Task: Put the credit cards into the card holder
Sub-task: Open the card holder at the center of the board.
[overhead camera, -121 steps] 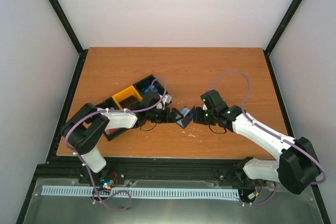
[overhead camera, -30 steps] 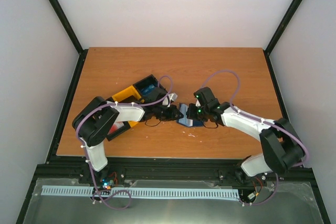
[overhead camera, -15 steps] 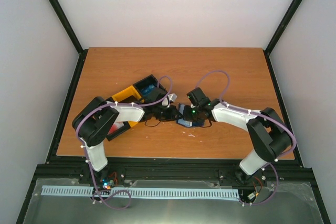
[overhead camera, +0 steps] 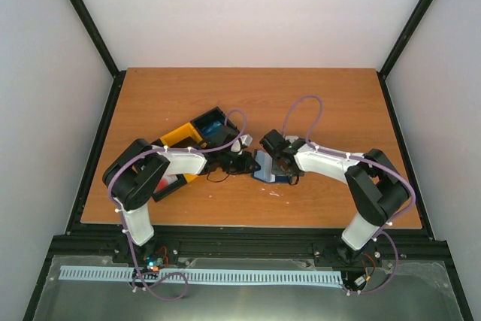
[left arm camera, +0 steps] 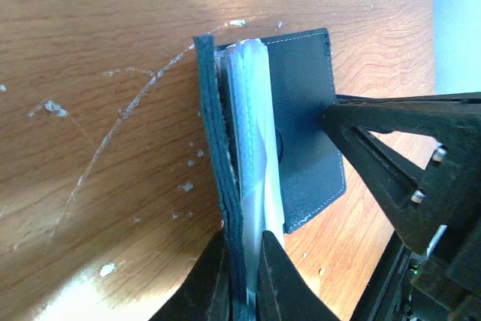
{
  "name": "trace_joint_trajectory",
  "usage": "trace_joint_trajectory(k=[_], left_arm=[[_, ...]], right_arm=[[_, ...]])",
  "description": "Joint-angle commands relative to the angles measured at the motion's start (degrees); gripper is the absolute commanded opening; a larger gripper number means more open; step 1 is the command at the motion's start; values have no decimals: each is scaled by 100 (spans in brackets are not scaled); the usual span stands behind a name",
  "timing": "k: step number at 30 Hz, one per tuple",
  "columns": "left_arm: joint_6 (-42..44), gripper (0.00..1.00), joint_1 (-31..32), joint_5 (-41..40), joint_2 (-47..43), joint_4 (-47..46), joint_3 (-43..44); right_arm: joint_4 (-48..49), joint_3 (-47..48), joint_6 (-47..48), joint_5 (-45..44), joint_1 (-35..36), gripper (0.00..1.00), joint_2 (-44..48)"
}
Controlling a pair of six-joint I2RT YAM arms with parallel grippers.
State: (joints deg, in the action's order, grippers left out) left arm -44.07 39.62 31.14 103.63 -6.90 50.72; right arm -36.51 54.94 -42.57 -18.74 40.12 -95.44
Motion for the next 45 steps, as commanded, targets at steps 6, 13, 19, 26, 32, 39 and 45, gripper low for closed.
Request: trace_joint_trajectory(k=[6,13,19,26,32,39,45], left_arm=[[6,1,-15,44,-193,63,133],[-2,1,-16,33,-212,47,122],[24,1,-15,149,-212,-14,125],[-27,1,-16,164,-228,-43,104],[-31,1,-15,54,-272,88,114],[-29,1,-13,42,-264,99,107],[-18,1,-16,61,-264,90,105]], right_arm=[[1464,-319,711,2102,22,17,1090],[1341,-176,450,2674,31,3,526],[1303,-142,652,2763,40,3,229],[876,89,571,2257,99,3,-86],[124,208,134,541,110,3,-194],[-83,228,-35,62,110,5,-167],[524,61,408,695,110,12,-93]])
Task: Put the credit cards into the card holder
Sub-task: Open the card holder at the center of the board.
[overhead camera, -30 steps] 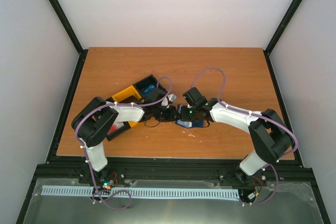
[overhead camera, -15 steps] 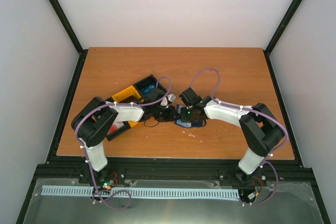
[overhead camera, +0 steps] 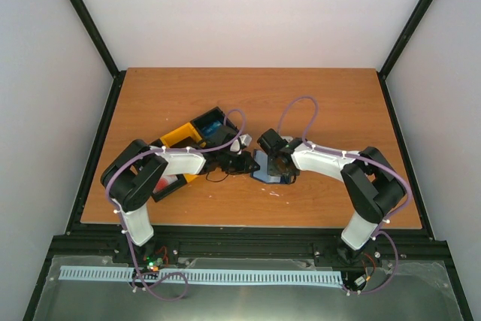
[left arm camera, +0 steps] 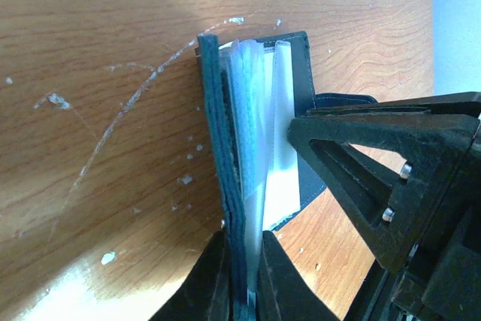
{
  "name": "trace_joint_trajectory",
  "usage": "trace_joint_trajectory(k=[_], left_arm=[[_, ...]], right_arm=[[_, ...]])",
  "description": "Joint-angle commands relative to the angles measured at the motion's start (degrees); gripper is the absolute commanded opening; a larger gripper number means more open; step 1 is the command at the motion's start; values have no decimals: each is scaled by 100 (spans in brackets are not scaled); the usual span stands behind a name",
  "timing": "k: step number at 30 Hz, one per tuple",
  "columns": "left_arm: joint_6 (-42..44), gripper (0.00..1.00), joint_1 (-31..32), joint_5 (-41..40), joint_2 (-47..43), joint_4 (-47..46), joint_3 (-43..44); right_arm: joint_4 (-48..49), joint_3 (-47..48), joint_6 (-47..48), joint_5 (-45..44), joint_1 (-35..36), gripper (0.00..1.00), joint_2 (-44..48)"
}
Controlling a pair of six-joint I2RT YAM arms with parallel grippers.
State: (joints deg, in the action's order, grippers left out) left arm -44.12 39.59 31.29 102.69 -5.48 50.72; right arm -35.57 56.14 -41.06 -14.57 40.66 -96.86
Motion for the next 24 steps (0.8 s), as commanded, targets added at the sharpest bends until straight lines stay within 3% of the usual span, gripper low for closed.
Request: trace_joint_trajectory(k=[1,8,20,24], left_arm=[[-9,1,-13,52,-171,-55,98],[-1,1,-11,122,-122,-97,97],[19,1,-9,-19,-125,-10,87],[159,17,-13,-417,-124,310,48]], right_arm=[[645,-127,372,523,56,13,114],[872,-88,625,1034,56,14,220],[460,70,512,636,82,12,-329],[781,-216,461,663,74,17,-246]])
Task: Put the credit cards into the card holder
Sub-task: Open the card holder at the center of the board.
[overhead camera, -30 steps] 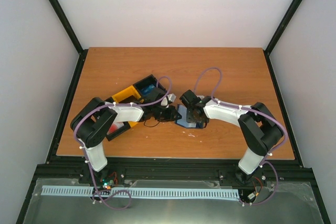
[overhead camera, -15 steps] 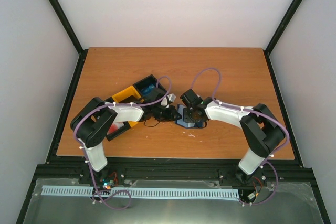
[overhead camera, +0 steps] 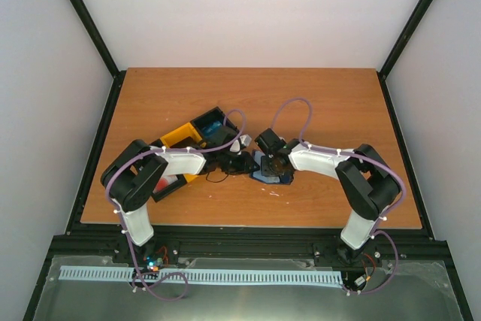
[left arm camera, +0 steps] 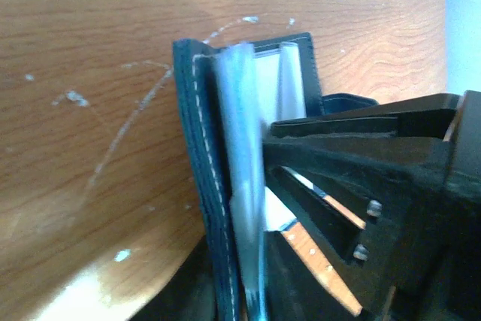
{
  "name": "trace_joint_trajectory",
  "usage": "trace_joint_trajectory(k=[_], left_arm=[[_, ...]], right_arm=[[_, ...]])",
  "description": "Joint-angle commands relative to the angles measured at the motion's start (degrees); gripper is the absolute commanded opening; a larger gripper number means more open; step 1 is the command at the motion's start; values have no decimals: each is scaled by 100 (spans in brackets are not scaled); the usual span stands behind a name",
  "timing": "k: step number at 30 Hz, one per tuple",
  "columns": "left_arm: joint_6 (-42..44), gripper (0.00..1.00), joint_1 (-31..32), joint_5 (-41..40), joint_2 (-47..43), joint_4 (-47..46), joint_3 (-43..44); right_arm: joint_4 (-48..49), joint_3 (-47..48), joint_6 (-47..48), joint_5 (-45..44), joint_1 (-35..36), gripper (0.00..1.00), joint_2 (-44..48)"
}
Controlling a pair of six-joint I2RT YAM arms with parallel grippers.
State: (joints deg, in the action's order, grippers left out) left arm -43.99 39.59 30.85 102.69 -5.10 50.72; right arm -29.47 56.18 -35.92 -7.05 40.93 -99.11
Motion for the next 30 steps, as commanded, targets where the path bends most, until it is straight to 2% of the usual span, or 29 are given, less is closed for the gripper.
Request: trace_joint_trajectory(k=[1,4,9,21,27,30], left_arm=[[186,21,-13,-508,-145,379,37],[308,32,-13,-897,-230,653,-37],[399,35,-12,-1314,-253,897,-140],[452,16,4,-1340,61,1101,25],[479,14,24,-1409,137,1145,35],[521,16,30,-1428,150,1155,51]], right_arm=[[190,-257,-64,-91,47,18,-2],[142,-286,-86,-144,23,18,1],[213,-422,-77,-60,-87,18,80],[1233,-889,376,1101,-331,23,353],[1303,-923,414,1253,-386,25,418],[1373,-1010,448,1403,-445,28,522]])
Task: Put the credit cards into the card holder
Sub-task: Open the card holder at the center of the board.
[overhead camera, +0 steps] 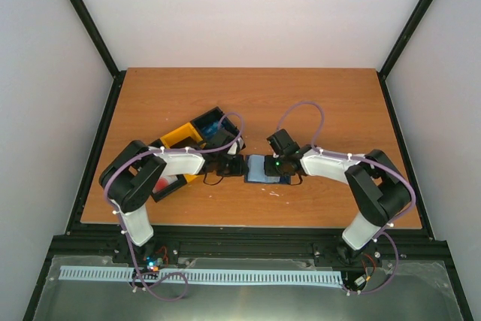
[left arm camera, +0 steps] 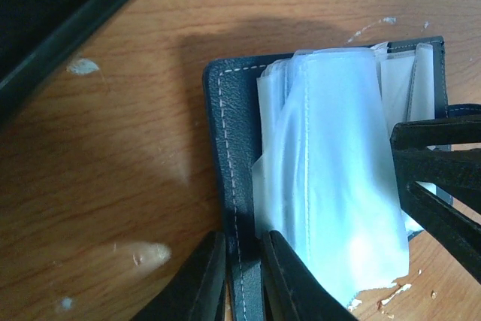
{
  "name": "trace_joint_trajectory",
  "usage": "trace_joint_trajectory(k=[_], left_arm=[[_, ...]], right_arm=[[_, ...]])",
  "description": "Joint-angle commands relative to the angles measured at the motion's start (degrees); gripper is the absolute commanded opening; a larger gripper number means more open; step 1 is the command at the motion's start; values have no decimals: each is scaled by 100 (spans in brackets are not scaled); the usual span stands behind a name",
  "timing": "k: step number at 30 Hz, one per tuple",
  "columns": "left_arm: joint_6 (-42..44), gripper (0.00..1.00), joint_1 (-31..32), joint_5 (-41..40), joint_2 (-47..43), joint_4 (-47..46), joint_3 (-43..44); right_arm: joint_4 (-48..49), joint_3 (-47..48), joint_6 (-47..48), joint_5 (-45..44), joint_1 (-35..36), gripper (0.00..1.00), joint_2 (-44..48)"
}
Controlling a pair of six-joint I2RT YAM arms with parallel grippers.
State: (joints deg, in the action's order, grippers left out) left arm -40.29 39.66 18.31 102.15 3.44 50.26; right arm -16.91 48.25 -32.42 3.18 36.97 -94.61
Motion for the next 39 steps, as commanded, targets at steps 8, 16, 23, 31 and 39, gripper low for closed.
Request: trace_joint_trajectory(k=[8,16,23,31,39], left_arm=[[162,16,33,-659,-124,534,183],[237,23,33,-575,-564,761,292],[215,26,33,-546,-859,738,241],[56,33,24,-830,-1192,669,168],[41,43,-310,-1101,-1703,918,150]], right_arm=[[-454,-70,74,-209,-85,18,493],[-665,216,175,-44,-80,18,654],[-1141,567,44,-462,30,21,601],[-1161,705,-17,-463,232,22,585],[-957,756,-25,-294,240,22,644]])
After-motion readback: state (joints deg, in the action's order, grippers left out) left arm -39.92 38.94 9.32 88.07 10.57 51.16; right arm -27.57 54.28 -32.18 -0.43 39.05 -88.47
